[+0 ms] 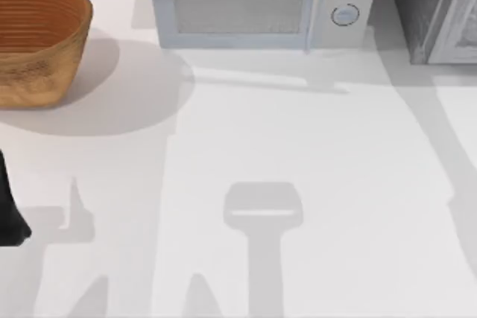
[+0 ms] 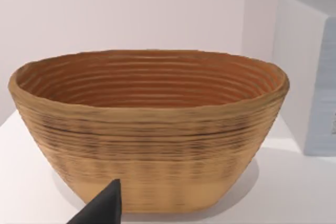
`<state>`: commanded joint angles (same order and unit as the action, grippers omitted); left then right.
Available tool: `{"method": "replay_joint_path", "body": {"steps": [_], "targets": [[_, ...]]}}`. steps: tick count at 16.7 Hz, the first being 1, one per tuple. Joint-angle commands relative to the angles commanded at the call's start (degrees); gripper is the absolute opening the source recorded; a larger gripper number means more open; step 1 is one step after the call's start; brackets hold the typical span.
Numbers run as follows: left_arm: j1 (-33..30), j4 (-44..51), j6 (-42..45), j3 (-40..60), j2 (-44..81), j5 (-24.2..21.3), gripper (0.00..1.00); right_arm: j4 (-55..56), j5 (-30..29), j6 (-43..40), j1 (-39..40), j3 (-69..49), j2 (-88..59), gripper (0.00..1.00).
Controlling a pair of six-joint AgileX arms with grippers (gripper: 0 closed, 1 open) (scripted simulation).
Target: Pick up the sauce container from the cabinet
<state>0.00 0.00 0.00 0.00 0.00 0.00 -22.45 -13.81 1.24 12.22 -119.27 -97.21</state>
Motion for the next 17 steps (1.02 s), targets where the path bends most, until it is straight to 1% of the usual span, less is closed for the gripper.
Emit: {"method": "replay_joint_path", "body": {"steps": [5,17], "targets": [[0.00,0.00,0.00,0.00,0.00,0.00,1.00,-0.02,0.26,0.00,-0.28,-1.21,-1.19,1.00],[0.00,0.00,0.00,0.00,0.00,0.00,1.00,-0.02,0.26,0.00,-0.28,-1.21,-1.19,0.10]]}}
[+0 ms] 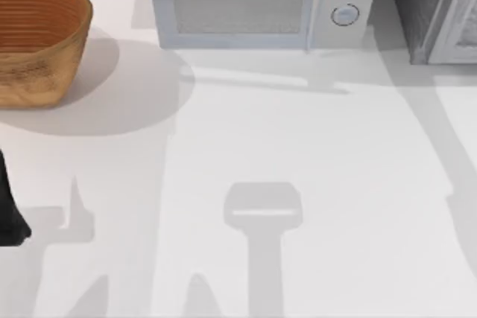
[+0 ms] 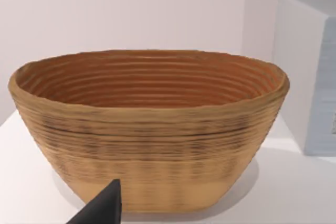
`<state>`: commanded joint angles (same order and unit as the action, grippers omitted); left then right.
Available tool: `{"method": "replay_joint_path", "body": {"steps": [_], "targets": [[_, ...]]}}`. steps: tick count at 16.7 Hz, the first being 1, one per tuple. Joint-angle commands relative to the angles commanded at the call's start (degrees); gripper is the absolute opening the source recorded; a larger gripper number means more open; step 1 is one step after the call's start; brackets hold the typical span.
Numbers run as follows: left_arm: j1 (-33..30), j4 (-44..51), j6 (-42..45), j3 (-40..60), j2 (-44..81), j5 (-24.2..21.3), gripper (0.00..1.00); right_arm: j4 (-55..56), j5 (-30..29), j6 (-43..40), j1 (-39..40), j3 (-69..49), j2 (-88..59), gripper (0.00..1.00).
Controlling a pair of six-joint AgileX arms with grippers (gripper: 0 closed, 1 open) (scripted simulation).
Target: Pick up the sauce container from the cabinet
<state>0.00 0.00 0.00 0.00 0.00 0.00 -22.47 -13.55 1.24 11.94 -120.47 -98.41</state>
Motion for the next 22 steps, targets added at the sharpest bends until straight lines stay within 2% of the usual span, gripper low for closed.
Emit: {"method": "replay_joint_path", "body": {"steps": [1,2,12,22], "targets": [[0.00,0.00,0.00,0.00,0.00,0.00,1.00,0.00,0.00,0.00,0.00,0.00,0.00,0.02],[0.00,0.00,0.00,0.00,0.00,0.00,1.00,0.00,0.00,0.00,0.00,0.00,0.00,0.00],[0.00,0.00,0.00,0.00,0.00,0.00,1.00,-0.96,-0.58,0.12,0.84,-0.06,0.99,0.00],[0.00,0.00,0.00,0.00,0.00,0.00,1.00,-21.60,-13.31,0.20,13.78,0.52,21.90,0.00]]}}
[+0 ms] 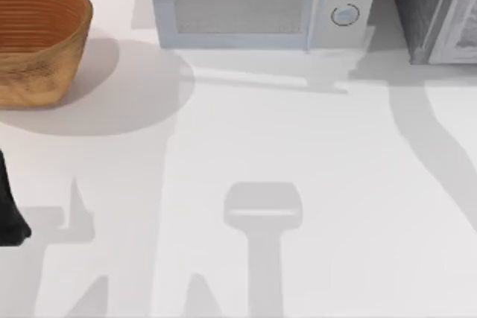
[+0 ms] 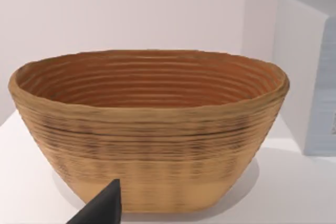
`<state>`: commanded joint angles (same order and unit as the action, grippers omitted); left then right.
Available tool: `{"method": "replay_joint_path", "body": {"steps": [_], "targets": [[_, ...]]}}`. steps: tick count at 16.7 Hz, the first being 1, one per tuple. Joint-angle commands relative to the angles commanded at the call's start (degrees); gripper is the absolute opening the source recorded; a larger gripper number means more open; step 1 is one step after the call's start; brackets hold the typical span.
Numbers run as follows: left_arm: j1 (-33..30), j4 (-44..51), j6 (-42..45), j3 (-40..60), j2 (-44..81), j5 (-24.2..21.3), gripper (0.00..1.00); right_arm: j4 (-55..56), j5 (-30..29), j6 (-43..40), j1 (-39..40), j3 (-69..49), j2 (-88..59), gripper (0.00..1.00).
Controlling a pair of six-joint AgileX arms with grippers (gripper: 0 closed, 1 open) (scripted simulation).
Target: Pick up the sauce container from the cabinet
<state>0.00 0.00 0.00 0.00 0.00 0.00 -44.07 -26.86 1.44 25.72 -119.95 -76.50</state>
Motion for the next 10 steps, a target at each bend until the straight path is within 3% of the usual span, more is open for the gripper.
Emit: {"method": "replay_joint_path", "body": {"steps": [6,10], "targets": [[0.00,0.00,0.00,0.00,0.00,0.00,1.00,0.36,0.15,0.11,-0.26,0.46,0.67,0.00],[0.00,0.00,0.00,0.00,0.00,0.00,1.00,4.66,2.19,0.20,-2.23,8.77,7.36,0.00]]}}
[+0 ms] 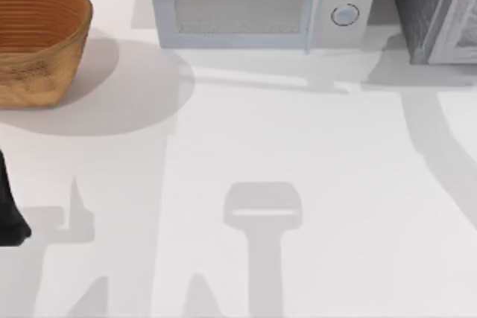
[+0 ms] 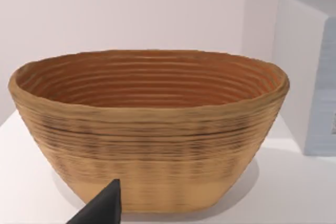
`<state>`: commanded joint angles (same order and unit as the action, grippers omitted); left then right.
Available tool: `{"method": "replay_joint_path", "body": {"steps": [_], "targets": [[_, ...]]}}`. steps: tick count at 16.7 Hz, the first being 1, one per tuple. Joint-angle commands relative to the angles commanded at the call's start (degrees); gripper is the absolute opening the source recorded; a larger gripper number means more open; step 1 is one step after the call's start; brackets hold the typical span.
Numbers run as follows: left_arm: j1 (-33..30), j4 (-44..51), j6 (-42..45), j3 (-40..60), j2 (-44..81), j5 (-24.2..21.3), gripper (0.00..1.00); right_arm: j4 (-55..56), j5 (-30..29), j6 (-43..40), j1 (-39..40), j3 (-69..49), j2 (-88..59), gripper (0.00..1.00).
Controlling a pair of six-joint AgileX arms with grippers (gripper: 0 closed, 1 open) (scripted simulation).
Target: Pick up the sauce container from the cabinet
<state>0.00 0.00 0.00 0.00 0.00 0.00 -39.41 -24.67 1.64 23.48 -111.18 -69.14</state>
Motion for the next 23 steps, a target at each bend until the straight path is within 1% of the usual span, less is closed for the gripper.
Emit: {"method": "replay_joint_path", "body": {"steps": [2,5,12,15,17,19,21,23], "targets": [[0.00,0.00,0.00,0.00,0.00,0.00,1.00,3.19,1.71,-0.04,-1.75,7.77,5.34,0.00],[0.00,0.00,0.00,0.00,0.00,0.00,1.00,8.64,4.99,-0.28,-5.10,23.89,14.96,0.00],[0.00,0.00,0.00,0.00,0.00,0.00,1.00,22.69,14.45,-1.19,-14.34,72.79,40.62,0.00],[0.00,0.00,0.00,0.00,0.00,0.00,1.00,28.88,18.47,-1.47,-18.02,90.44,51.52,0.00],[0.00,0.00,0.00,0.00,0.00,0.00,1.00,32.75,20.84,-1.57,-20.13,99.27,58.25,0.00],[0.00,0.00,0.00,0.00,0.00,0.00,1.00,36.09,22.81,-1.62,-21.86,105.68,63.87,0.00],[0.00,0.00,0.00,0.00,0.00,0.00,1.00,38.44,24.14,-1.64,-23.02,109.65,67.67,0.00],[0.00,0.00,0.00,0.00,0.00,0.00,1.00,39.41,24.67,-1.64,-23.49,111.18,69.15,0.00]]}}
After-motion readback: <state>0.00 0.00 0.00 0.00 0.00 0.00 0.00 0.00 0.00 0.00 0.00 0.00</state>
